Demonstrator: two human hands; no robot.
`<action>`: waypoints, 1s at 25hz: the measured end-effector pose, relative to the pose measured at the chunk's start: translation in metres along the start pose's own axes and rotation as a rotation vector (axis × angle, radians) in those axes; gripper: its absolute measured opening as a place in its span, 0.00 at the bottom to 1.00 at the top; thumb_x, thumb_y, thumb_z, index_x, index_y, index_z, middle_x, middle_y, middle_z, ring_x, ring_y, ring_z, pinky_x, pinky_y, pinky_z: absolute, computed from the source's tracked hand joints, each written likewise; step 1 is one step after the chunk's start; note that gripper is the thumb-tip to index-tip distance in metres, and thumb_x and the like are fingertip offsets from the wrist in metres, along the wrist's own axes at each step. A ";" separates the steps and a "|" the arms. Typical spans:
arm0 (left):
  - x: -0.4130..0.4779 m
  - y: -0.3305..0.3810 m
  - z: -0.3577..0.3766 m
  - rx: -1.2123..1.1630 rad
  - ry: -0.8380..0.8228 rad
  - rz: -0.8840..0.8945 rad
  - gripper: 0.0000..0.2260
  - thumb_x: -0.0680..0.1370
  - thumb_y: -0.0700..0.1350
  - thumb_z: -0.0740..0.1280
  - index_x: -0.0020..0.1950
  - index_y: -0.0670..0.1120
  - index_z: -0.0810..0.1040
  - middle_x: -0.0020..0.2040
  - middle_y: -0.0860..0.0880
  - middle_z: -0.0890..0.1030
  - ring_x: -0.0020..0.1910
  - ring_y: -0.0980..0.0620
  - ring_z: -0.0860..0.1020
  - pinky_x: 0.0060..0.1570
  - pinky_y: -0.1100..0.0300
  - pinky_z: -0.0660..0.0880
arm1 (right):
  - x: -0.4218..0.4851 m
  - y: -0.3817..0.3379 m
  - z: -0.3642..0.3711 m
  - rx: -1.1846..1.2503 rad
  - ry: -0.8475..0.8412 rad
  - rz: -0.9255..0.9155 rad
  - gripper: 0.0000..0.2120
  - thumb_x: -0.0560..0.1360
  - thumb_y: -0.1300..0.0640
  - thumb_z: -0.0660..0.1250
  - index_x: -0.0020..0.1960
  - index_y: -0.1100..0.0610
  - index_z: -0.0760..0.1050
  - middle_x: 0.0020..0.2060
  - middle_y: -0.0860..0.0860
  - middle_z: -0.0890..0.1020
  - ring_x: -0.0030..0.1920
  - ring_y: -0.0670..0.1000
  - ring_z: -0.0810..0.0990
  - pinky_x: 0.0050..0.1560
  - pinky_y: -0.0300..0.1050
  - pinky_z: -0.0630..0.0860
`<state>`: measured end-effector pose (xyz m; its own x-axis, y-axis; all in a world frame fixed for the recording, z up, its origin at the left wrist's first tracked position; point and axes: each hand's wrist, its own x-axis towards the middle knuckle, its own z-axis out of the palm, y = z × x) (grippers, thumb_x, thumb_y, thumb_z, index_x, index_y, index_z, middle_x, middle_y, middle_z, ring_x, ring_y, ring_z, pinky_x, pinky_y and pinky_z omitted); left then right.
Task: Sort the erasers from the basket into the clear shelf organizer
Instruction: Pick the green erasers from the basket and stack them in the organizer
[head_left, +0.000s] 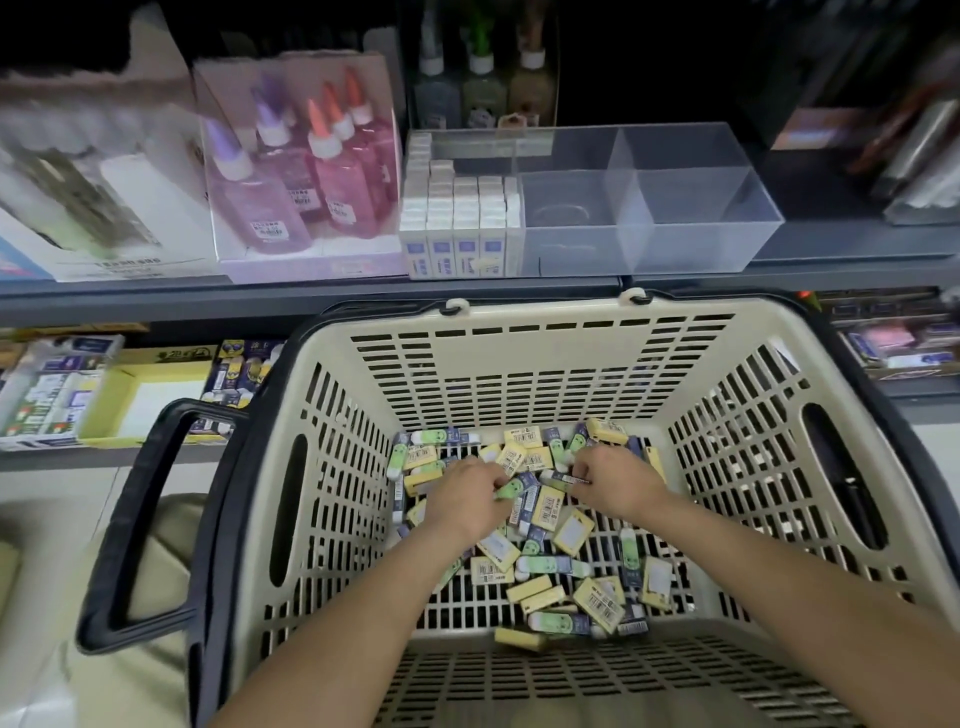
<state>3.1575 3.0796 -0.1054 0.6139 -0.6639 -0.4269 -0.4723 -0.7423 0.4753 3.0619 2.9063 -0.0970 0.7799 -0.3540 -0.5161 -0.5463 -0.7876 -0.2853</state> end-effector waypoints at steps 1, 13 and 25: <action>0.001 0.000 -0.005 -0.054 0.020 -0.014 0.14 0.76 0.48 0.66 0.61 0.49 0.76 0.60 0.50 0.77 0.55 0.49 0.76 0.50 0.56 0.75 | 0.000 0.000 -0.001 0.015 -0.010 0.005 0.05 0.74 0.53 0.65 0.44 0.54 0.73 0.43 0.52 0.79 0.44 0.53 0.78 0.43 0.45 0.75; 0.003 0.022 -0.024 -1.330 -0.106 -0.280 0.11 0.76 0.42 0.67 0.54 0.37 0.74 0.53 0.36 0.79 0.51 0.43 0.80 0.51 0.54 0.79 | -0.018 -0.043 -0.021 0.885 -0.057 -0.023 0.05 0.74 0.63 0.68 0.41 0.55 0.75 0.34 0.49 0.80 0.33 0.43 0.79 0.31 0.32 0.75; 0.005 0.015 -0.026 -1.509 -0.232 -0.476 0.17 0.75 0.40 0.69 0.62 0.43 0.70 0.54 0.43 0.77 0.41 0.48 0.79 0.36 0.54 0.80 | 0.002 0.027 -0.009 0.008 0.079 0.124 0.17 0.74 0.51 0.66 0.62 0.52 0.71 0.56 0.53 0.74 0.50 0.54 0.78 0.47 0.46 0.75</action>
<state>3.1700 3.0678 -0.0807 0.3442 -0.5117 -0.7872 0.8411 -0.2046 0.5008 3.0516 2.8796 -0.0992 0.7278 -0.4876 -0.4823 -0.6421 -0.7315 -0.2295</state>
